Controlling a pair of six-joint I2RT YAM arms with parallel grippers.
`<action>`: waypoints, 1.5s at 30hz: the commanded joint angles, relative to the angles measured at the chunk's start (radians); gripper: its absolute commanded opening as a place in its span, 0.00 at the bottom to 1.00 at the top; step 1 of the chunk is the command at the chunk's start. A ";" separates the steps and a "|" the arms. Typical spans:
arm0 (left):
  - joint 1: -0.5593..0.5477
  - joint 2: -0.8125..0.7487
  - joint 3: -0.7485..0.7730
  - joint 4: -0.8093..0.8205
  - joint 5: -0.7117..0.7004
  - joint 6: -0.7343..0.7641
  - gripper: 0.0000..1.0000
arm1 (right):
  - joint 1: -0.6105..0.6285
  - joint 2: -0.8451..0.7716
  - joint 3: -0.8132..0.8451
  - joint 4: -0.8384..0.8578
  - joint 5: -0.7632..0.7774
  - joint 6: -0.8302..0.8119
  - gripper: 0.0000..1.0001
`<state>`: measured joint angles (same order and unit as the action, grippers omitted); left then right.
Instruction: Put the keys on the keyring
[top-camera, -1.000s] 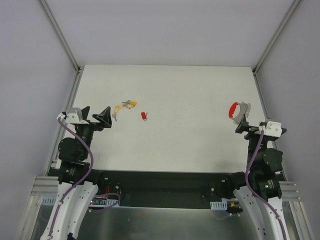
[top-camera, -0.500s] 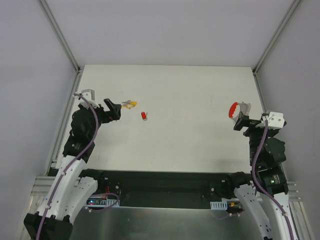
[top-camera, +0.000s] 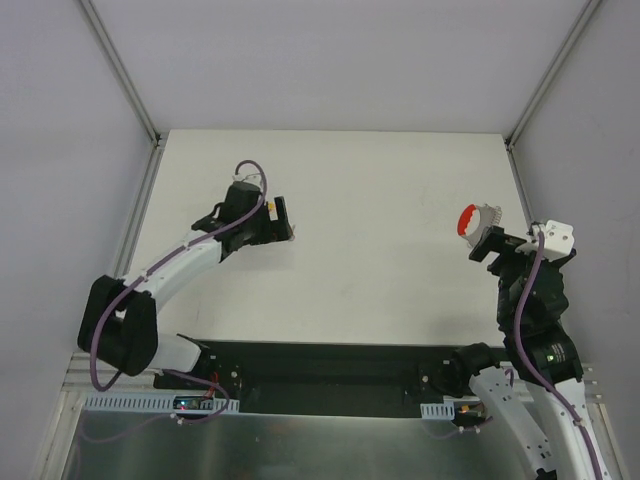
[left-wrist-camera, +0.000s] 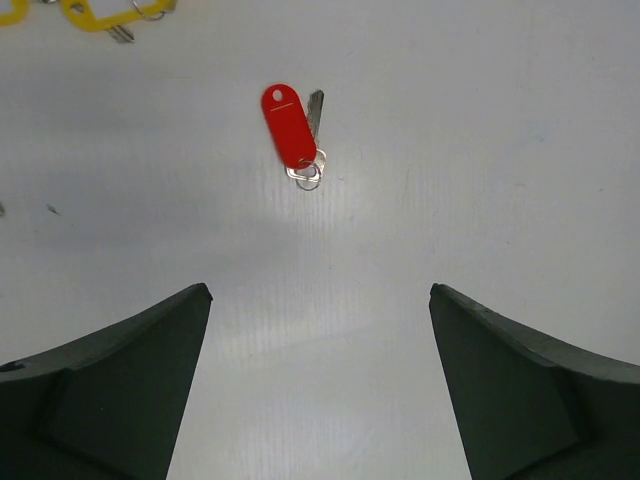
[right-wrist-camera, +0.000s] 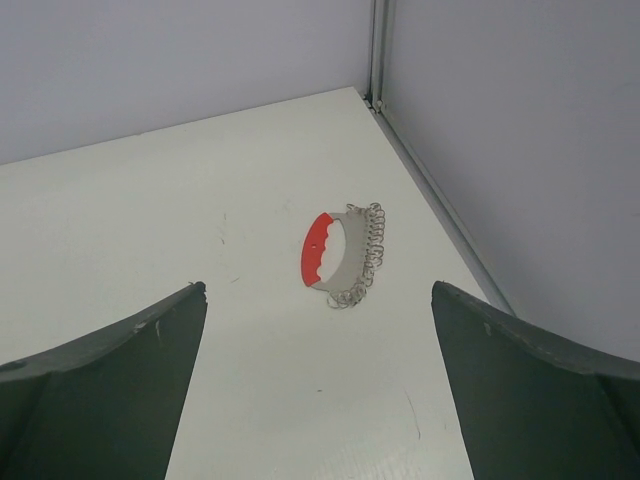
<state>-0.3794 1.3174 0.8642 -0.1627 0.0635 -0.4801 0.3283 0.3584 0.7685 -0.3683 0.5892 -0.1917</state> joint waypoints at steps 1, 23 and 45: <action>-0.095 0.118 0.114 -0.028 -0.203 0.018 0.89 | 0.018 0.001 0.035 -0.001 0.078 0.014 0.97; -0.233 0.517 0.314 -0.028 -0.427 0.104 0.31 | 0.066 0.053 0.028 0.008 0.109 -0.037 0.96; -0.242 0.563 0.315 -0.028 -0.450 0.115 0.12 | 0.091 0.054 0.026 0.017 0.089 -0.063 0.96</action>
<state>-0.6079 1.8763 1.1599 -0.1768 -0.3618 -0.3759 0.4080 0.4080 0.7689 -0.3801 0.6758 -0.2382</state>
